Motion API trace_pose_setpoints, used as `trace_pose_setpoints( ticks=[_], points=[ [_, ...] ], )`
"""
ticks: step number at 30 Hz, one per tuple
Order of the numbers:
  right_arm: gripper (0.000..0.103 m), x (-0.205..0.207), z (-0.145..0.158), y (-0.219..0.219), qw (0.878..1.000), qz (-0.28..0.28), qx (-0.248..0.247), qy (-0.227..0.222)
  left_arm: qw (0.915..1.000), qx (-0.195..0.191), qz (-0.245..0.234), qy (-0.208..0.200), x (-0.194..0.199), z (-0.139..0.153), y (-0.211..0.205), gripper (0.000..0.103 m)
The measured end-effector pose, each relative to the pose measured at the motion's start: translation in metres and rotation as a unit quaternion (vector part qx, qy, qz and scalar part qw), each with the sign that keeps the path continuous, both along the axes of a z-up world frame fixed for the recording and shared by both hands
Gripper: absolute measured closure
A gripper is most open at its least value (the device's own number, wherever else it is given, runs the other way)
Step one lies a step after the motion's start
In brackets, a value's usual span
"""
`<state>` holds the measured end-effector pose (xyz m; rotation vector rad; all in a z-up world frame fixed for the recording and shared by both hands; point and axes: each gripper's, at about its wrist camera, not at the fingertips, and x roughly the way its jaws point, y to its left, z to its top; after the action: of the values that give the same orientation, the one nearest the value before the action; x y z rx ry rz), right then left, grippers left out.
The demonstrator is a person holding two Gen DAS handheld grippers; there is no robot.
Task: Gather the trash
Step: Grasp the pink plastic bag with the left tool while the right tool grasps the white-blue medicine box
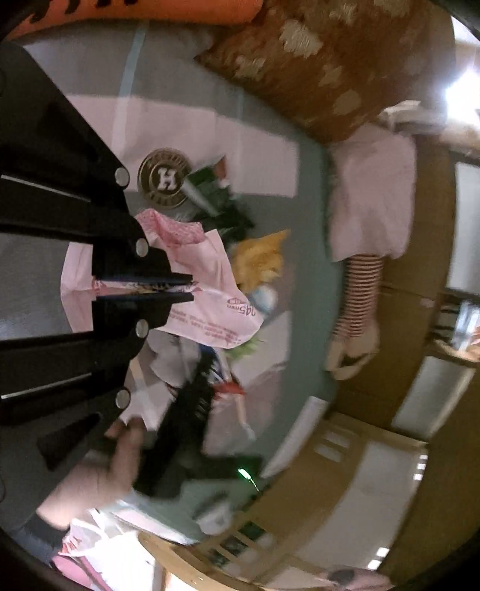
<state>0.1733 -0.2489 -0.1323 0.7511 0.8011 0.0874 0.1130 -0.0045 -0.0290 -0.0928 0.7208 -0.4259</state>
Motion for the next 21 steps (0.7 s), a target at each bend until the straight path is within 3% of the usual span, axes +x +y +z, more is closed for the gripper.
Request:
trace_pose_setpoints(
  ticks=[5, 10, 14, 21],
  points=[
    [0.084, -0.027, 0.047, 0.014, 0.997, 0.026, -0.042, -0.059, 0.9981, -0.043, 0.04, -0.022, -0.025, 0.023, 0.036, 0.098],
    [0.084, -0.093, 0.103, 0.045, 0.978, 0.058, -0.146, -0.139, 0.9967, -0.049, 0.06, -0.025, -0.044, 0.02, 0.042, 0.098],
    [0.084, -0.151, 0.117, 0.071, 0.957, 0.069, -0.22, -0.178, 0.997, -0.044, 0.054, -0.033, -0.063, 0.021, 0.038, 0.098],
    [0.084, -0.2, 0.11, 0.078, 0.942, 0.054, -0.272, -0.192, 0.9977, -0.014, 0.05, -0.043, -0.094, 0.007, 0.023, 0.098]
  ],
)
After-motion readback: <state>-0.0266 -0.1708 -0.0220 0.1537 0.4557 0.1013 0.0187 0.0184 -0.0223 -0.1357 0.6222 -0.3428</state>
